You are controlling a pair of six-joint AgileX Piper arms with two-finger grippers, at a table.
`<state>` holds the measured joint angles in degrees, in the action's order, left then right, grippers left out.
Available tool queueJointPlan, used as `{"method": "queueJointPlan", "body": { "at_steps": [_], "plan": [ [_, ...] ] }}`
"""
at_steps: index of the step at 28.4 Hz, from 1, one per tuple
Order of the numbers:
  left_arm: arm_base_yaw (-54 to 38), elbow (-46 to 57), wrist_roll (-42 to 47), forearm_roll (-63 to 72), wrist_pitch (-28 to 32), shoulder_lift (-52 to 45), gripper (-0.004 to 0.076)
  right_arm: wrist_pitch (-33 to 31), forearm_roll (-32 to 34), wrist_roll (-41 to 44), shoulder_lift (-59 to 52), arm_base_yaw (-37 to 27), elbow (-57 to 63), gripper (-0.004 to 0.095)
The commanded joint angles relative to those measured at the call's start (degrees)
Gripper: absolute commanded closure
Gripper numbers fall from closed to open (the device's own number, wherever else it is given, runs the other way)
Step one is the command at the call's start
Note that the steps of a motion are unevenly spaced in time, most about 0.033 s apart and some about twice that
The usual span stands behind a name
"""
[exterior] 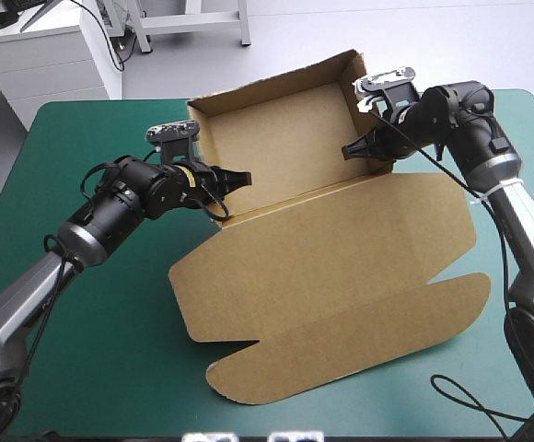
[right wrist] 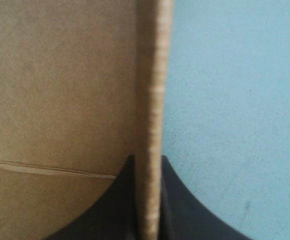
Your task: Fold the box
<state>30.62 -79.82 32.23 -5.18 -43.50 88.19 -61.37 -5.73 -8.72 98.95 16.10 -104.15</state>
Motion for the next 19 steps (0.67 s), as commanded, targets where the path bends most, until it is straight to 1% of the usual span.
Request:
{"method": "queueJointPlan", "body": {
  "at_steps": [1, 3, 5, 6, 9, 13, 14, 17, 19],
  "plan": [
    [1.9, -3.5, -2.0, -1.0, 2.3, -1.0, 0.0731, 3.1, -4.0, 1.1, -3.2, 1.2, -2.0, 0.0919],
    [1.9, -5.9, -2.0, -3.0, -0.9, -0.4, 0.0731, 2.9, -3.8, 1.8, -3.2, 1.2, -2.0, 0.092],
    [1.9, -9.7, -2.0, -5.4, -6.2, 0.8, 0.0731, 2.5, -3.6, 2.4, -3.2, 1.2, -2.0, 0.092],
    [1.9, -12.7, -2.0, -6.7, -10.0, 1.7, 0.0731, 2.4, -3.6, 2.7, -3.2, 1.2, -2.0, 0.092],
    [1.9, -19.2, -3.4, -8.3, -17.2, 4.6, 0.0731, 2.1, -3.0, 3.9, -3.2, 1.2, -2.0, 0.092],
    [1.9, -28.7, -6.9, -8.8, -25.7, 9.2, 0.0731, 0.5, 0.2, 6.4, -3.2, 1.2, -2.0, 0.092],
    [1.5, -32.8, -8.2, -8.9, -30.0, 12.0, 0.0731, -0.4, 2.9, 8.1, -3.2, 1.2, -2.0, 0.092],
    [0.1, -35.0, -9.4, -6.2, -30.3, 14.7, 0.0731, -1.8, 5.4, 9.0, -2.7, 1.2, -2.0, 0.092],
    [-1.2, -35.0, -9.7, -2.9, -30.3, 16.4, 0.0731, -2.7, 5.7, 9.3, -1.8, 1.1, -2.0, 0.092]
  ]
}}
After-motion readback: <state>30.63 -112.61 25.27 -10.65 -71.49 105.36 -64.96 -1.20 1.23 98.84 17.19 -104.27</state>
